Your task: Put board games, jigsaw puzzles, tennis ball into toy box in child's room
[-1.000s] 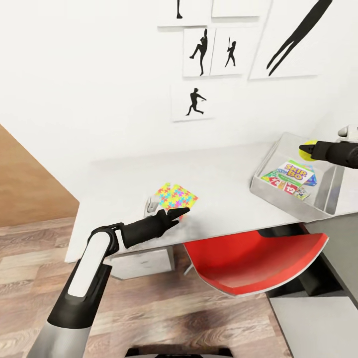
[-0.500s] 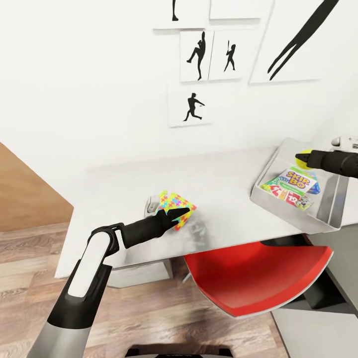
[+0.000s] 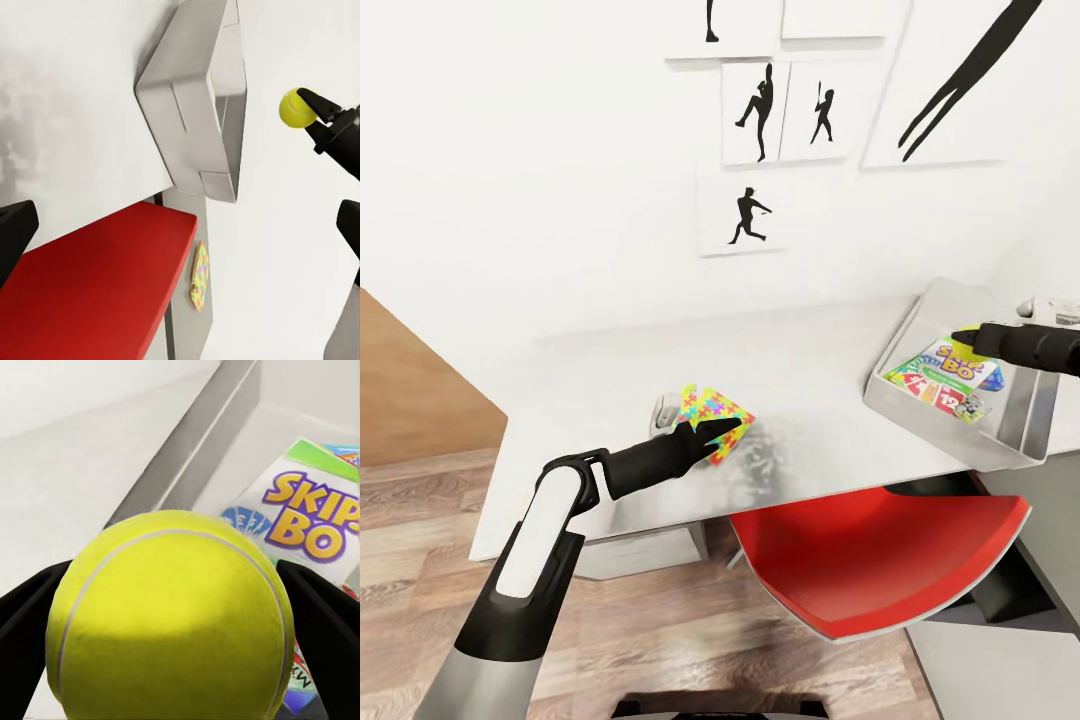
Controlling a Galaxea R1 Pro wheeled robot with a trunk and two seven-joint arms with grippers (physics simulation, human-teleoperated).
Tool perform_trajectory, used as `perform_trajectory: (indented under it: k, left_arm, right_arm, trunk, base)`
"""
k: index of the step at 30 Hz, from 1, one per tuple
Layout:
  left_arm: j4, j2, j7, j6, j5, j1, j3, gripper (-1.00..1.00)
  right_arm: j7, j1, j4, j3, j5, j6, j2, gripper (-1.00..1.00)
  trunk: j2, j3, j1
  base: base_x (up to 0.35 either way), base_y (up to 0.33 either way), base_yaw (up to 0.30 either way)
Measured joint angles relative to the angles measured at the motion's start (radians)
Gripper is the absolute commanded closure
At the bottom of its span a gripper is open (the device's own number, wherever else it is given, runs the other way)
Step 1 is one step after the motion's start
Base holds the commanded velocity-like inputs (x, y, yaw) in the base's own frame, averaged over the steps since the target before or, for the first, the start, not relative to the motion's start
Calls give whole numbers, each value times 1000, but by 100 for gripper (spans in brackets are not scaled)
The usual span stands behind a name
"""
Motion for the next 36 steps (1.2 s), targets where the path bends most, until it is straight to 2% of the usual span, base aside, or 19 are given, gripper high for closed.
perform_trajectory:
  k: [7,13,24,36]
  left_arm:
    - [0,1,-1,1,0,0,1,-100]
    - [0,1,-2,1,0,0,1,-100]
    - [0,-1,-5,1,0,-1,0,-100]
    - [0,-5,-37,3,1,-1,0,-100]
  right_arm:
    - [5,-2,67,3,0,0,2,100]
    - [8,-6,121,6,0,-37,2,100]
    - [10,-8,142,4,-2,-55,1,100]
    - [10,-7,144,4,-1,-58,1,100]
  trunk:
    - [0,0,0]
    - [0,0,0]
    - [0,0,0]
    - [0,0,0]
  base:
    - [4,0,0]
    - [92,0,0]
    - [245,0,0]
    - [79,0,0]
